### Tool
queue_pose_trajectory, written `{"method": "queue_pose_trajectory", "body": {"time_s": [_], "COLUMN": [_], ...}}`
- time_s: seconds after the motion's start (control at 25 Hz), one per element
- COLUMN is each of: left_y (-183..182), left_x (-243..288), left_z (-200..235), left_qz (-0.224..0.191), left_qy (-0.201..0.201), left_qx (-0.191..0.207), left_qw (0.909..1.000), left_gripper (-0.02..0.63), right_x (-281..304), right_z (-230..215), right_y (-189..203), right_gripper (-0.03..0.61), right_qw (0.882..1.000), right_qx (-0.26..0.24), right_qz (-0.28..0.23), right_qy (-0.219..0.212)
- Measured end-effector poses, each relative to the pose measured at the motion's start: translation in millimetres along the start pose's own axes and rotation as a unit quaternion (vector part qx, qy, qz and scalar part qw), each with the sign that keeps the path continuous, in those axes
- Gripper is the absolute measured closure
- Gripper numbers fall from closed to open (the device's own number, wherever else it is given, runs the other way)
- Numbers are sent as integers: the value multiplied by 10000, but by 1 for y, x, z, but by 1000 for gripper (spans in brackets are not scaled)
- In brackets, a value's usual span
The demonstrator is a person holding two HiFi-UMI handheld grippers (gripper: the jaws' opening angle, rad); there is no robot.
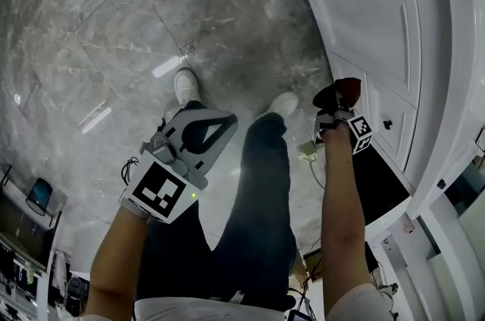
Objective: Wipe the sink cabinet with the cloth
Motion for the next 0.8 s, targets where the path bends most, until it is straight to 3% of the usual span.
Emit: {"method": "queue_pose_trajectory", "body": {"time_s": [0.28, 0.6, 0.8], "left_y": [-4, 7, 10], "left_x": [32, 68, 83], "left_z": [-16, -26, -28], "left_qz": [38, 58, 115], "left_qy": [-58, -334, -495], "left_qx": [-37, -577, -666], "left_qw": [10000, 9978, 9965], "left_gripper": [603, 603, 603], "right_x": [19, 50, 70], "right_z": [-13, -21, -26], "right_y": [-36, -75, -77], "right_gripper": [479, 479, 479], "right_qw": [9999, 9997, 9995], "right_qx": [-39, -189, -246], "right_qz": [-86, -35, -29], "right_qy": [71, 135, 191]}}
Point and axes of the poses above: the fingertips, and each gripper's own axes: x forward along the fingers, z to its left, y out of its underside, the point moved 10 cm from there along -x, backward along the fingers, and after that the axes turned 14 degrees about z, right-handed, at the moved point
